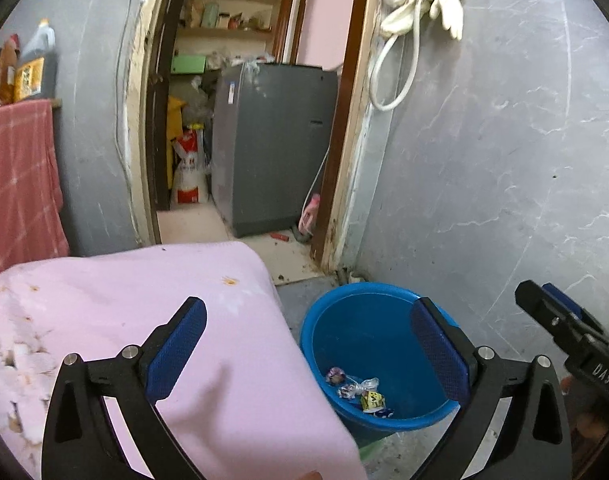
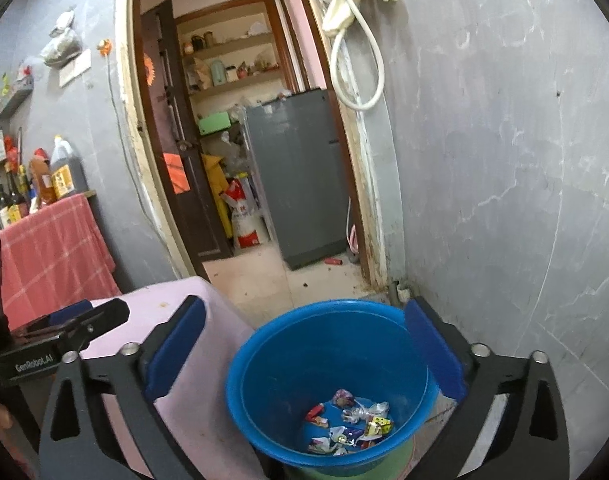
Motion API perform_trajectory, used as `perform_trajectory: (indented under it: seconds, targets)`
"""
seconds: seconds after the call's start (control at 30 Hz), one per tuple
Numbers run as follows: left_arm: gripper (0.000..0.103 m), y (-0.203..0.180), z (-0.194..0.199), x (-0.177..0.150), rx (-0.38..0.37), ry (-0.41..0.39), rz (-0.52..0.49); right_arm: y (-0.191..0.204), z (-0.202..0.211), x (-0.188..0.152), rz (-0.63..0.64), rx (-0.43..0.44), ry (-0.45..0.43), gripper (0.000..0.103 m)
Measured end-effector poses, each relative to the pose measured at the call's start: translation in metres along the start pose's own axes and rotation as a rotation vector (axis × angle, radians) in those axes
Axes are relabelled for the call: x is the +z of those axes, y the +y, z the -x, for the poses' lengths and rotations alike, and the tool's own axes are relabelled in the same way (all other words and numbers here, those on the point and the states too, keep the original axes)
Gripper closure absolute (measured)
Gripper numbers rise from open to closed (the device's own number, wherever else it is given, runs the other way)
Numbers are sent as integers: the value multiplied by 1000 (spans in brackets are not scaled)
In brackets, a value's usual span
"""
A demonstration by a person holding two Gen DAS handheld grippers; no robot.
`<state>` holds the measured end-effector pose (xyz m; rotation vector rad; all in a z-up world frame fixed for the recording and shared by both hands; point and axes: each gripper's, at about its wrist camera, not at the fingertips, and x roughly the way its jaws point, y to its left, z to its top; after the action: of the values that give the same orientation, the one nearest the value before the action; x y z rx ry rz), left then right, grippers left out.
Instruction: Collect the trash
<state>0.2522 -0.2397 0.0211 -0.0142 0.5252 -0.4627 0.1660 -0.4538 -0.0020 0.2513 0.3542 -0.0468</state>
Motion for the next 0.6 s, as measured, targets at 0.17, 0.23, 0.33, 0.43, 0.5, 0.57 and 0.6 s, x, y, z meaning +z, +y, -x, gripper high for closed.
perform_trajectory:
  seconds: [0.17, 0.23, 0.33, 0.43, 0.5, 0.57, 0.6]
  targets:
    - [3, 2, 33, -6, 14, -47, -12, 16, 29, -2, 35, 11, -37, 0]
    - [2, 3, 46, -7, 14, -65, -6, 20, 40, -3, 38, 13, -57, 0]
    - [2, 2, 67, -11, 23, -89, -7, 28, 58, -4, 42, 18, -80, 0]
    - [2, 1, 84, -16, 40, -104, -14, 35, 76, -9, 53, 21, -101, 0]
    - [2, -2, 97, -23, 57, -118, -26, 40, 88, -12, 66, 23, -116, 0]
    - [2, -3, 107, -29, 64, -126, -30, 44, 97, -17, 85, 21, -127, 0]
    - [2, -3, 112, -32, 66, -129, -26, 47, 102, -19, 97, 19, -133, 0]
